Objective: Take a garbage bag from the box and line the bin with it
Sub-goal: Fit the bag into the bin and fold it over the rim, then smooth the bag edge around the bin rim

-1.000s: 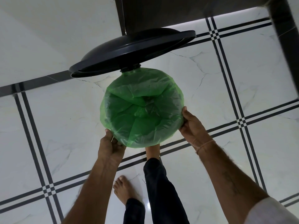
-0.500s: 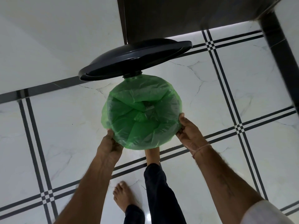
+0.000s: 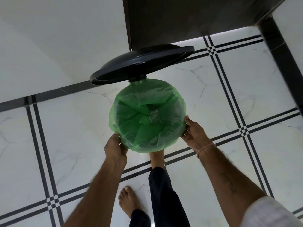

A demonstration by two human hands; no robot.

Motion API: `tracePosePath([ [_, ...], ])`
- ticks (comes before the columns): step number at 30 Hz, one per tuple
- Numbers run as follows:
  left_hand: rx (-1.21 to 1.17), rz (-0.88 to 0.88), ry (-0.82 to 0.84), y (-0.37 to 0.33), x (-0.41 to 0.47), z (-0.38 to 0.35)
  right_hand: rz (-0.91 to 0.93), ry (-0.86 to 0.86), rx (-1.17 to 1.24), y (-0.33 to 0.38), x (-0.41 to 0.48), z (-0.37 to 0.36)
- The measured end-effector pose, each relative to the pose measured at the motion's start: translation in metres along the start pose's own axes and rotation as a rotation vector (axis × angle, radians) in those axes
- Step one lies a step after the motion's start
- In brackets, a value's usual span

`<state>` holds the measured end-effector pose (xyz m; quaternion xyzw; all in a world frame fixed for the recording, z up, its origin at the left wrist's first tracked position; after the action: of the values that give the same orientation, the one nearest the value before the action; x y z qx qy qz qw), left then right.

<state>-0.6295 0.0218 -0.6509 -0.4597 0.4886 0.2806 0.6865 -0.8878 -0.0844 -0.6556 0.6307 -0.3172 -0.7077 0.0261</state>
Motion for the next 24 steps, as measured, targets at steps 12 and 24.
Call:
tracePosePath([
  [12,0.374,-0.126,-0.137,-0.003,-0.005,0.012,0.102,-0.055,-0.356,0.014,-0.016,0.004],
  [24,0.136,-0.413,0.172,-0.138,-0.147,-0.049,0.826,0.148,-0.436,0.165,-0.161,-0.098],
])
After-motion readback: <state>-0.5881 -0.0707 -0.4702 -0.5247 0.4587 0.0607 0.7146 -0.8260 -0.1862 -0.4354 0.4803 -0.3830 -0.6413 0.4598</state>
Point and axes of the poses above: each hand's wrist, its own x-axis towards the middle knuckle, its own z-axis out of the back of the hand, y = z × x, the point moved 2 cm from there along x, towards the middle knuckle, and after that the axes turned 7 degrees about -y, right-handed, at the moved point
